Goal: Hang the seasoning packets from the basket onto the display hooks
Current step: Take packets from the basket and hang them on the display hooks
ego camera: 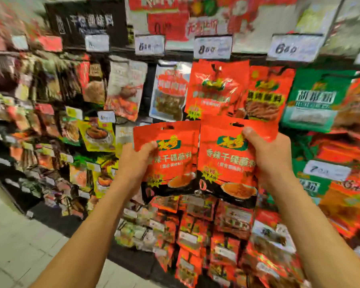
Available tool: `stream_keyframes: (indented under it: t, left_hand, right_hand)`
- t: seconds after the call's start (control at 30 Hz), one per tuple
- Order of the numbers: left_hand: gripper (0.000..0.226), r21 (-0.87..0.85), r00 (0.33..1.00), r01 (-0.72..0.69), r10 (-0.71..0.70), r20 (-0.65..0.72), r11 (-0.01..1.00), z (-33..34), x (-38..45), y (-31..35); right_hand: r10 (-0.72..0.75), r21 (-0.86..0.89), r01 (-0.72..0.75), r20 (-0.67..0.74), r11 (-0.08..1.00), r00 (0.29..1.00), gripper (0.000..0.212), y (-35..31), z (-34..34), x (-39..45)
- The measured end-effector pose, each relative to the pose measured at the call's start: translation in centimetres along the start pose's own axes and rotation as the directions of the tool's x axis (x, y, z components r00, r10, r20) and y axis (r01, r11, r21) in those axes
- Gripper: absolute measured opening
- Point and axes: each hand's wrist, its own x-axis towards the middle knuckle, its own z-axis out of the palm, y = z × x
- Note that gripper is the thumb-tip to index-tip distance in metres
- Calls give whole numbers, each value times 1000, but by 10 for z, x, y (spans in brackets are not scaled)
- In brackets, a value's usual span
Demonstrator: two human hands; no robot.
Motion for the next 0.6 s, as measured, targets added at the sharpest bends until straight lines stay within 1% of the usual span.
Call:
stream_keyframes:
  t: [0.07,0.13,0.2,0.3,0.37,0.4,0.47,0.53,0.6]
  left_hand:
    - [6,-10,999,-41,41,30,999,1,13,15]
    - [8,12,993,-98,97,60,995,1,28,29]
    - [10,38,981,-173,169,92,984,0,45,42]
    - [7,34,957,-253,245,157,967,0,66,56]
    - [9,34,944,-268,256,206,963,4,77,62]
    - [11,54,938,-278,259,232,959,7,82,64]
    - [20,85,922,-293,258,289,952,17,89,66]
    - [19,80,912,-281,240,332,956,28,95,66]
    - [19,78,913,-262,221,344,962,39,101,67]
  right_hand:
    - [-91,-49,91,-1,995,996,7,-18,7,12]
    - [-151,-80,149,-15,986,988,9,-32,14,24]
    - [-180,-126,172,-54,977,982,19,-43,23,36]
    - [-215,-184,197,-82,963,973,19,-54,44,55]
    - [-221,-177,203,-91,963,971,16,-58,64,66]
    - [-216,-172,198,-93,965,972,19,-58,74,70]
    - [-181,-186,159,-107,969,978,22,-58,91,79]
    - [-144,-198,115,-140,973,980,20,-59,102,87]
    - [-107,-186,74,-179,980,978,18,-61,107,92]
